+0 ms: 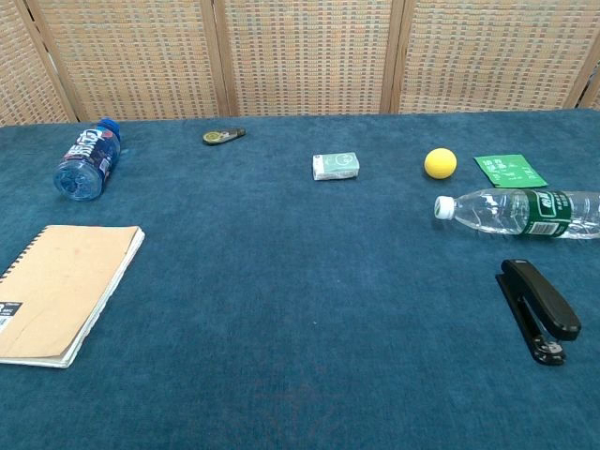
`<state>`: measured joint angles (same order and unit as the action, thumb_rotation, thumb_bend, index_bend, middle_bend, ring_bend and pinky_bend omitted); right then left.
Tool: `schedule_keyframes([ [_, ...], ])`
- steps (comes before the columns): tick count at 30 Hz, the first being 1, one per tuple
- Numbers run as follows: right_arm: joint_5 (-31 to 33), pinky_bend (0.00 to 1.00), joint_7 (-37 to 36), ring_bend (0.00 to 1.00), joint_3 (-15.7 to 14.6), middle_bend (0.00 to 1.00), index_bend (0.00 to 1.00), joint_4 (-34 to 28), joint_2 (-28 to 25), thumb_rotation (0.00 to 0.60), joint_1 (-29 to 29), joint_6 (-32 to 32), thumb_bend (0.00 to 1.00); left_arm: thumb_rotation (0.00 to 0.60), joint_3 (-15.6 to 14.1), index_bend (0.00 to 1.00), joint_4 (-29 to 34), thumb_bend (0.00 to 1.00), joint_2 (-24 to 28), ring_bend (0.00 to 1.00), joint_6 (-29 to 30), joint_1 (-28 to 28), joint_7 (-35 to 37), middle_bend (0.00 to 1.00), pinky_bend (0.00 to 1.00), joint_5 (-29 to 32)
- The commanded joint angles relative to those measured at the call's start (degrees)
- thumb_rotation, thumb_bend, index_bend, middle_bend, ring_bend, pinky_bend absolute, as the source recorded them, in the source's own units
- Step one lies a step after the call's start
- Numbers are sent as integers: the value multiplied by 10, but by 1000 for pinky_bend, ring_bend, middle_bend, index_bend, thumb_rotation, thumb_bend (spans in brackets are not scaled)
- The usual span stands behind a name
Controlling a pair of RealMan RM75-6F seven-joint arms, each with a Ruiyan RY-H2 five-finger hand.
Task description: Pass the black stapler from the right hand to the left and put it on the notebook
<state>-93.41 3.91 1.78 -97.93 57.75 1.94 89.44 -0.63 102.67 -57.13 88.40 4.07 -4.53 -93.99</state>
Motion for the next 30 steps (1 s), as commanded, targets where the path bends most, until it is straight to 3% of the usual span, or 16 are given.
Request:
schedule_keyframes([
  [1, 2, 0, 1, 0, -1, 0, 0, -2, -1, 600, 1, -4, 0, 600, 1, 0, 0, 0, 0, 0, -1, 0, 1, 0, 0, 2],
  [9, -25, 0, 24, 0, -11, 0, 0, 15, 8, 600, 41, -68, 0, 600, 4, 0, 1, 0, -1, 0, 1, 1, 1, 0, 0, 1],
  [13, -99, 0, -12, 0, -10, 0, 8, 111, 47, 600, 98, -95, 0, 600, 9, 0, -3, 0, -7, 0, -3, 7, -3, 0, 0, 0],
  [20, -241, 3, -104, 0, -43, 23, 60, 326, 133, 600, 218, -125, 0, 600, 21, 0, -5, 0, -18, 0, -24, 19, -17, 0, 0, 28],
  [30, -313, 4, -163, 0, -80, 40, 70, 454, 202, 600, 319, -123, 0, 600, 37, 0, 0, 0, -32, 0, -55, 33, -53, 0, 0, 81],
])
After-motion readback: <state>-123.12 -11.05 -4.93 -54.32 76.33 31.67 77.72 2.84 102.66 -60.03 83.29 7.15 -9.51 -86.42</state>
